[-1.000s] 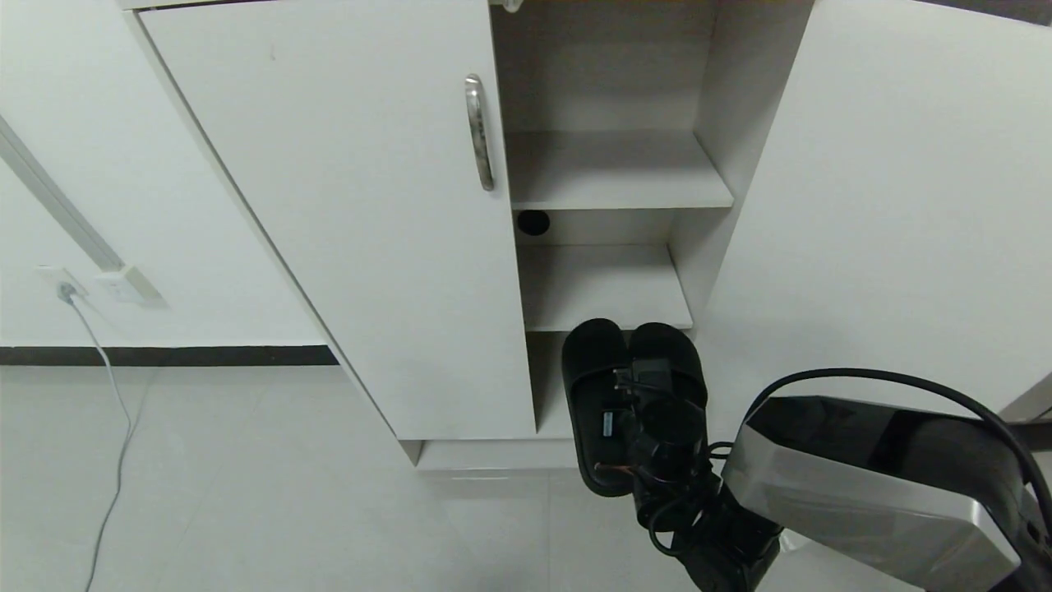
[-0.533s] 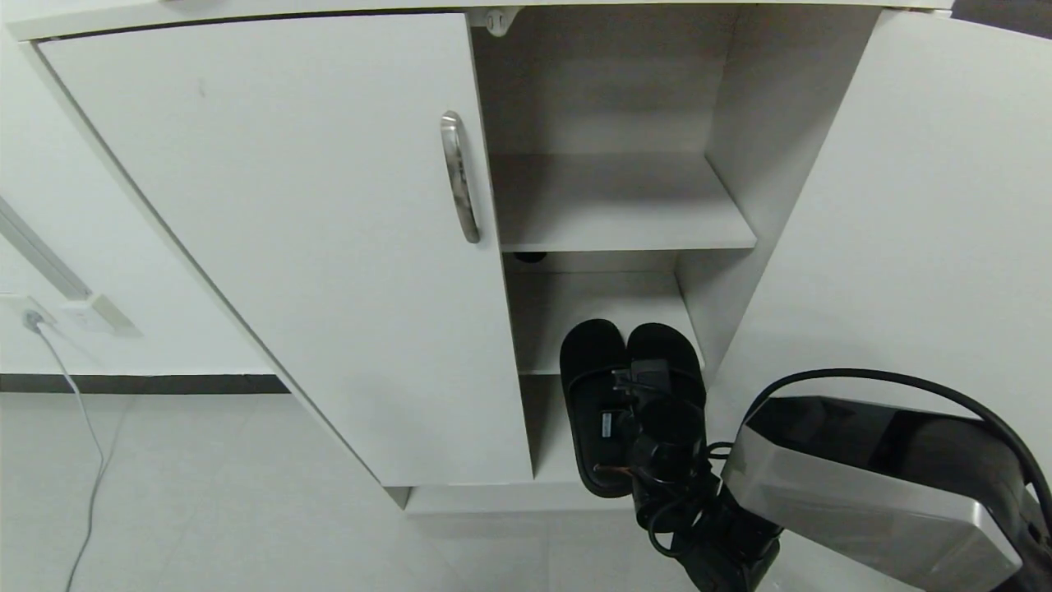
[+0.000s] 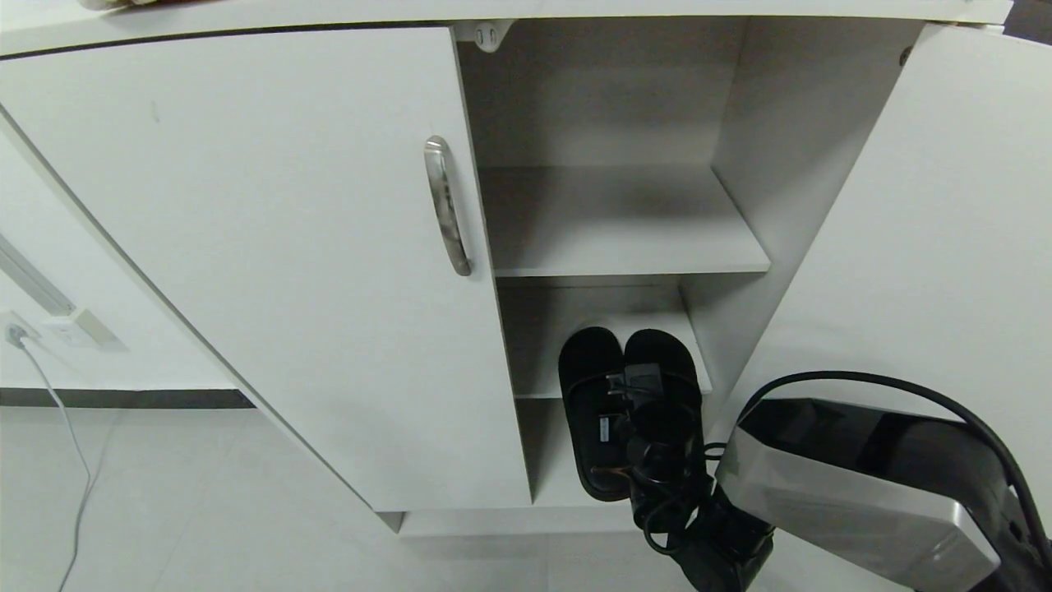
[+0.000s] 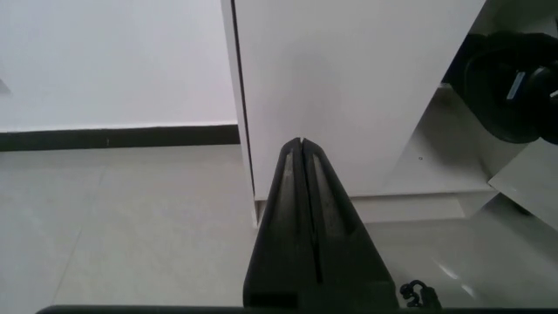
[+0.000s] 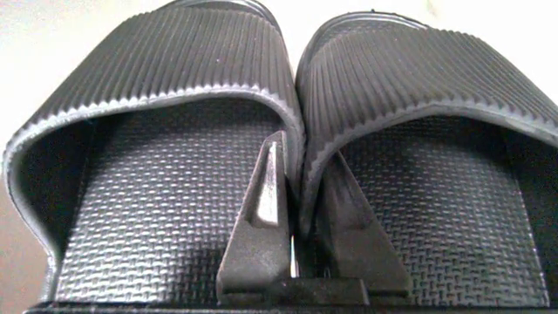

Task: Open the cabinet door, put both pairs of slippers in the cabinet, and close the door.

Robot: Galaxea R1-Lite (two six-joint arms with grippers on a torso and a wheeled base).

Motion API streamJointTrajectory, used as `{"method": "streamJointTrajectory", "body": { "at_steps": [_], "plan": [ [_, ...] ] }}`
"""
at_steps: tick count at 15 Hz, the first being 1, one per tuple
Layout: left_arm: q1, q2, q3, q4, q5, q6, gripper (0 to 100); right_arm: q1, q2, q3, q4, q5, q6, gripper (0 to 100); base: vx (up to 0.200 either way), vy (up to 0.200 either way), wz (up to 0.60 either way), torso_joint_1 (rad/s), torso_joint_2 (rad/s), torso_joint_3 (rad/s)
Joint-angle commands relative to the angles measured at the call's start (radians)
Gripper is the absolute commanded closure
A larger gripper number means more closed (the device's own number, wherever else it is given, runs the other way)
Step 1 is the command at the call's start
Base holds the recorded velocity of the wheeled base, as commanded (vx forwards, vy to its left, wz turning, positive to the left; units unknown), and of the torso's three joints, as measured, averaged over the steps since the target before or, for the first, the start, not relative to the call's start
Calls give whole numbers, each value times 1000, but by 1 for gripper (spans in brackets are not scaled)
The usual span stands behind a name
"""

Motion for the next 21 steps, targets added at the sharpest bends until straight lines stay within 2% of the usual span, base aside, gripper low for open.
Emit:
{"method": "streamJointTrajectory", "body": {
  "at_steps": [1,7,11,13,20,21],
  "plan": [
    [0,1,0,0,1,0,100,-18,21,-25,12,25,0,100,0,0,0,0,0,0],
    [0,1,0,0,2,-2,100,-66,38,-246,253,54,9,100,0,0,0,0,0,0],
    [0,1,0,0,2,-3,100,-92,60,-373,373,63,46,100,0,0,0,0,0,0],
    [0,1,0,0,2,-2,100,-107,61,-411,437,109,52,100,0,0,0,0,0,0],
    [0,1,0,0,4,-3,100,-136,87,-611,600,114,55,100,0,0,0,0,0,0],
    [0,1,0,0,4,-3,100,-144,119,-697,628,114,55,100,0,0,0,0,0,0]
  ]
}}
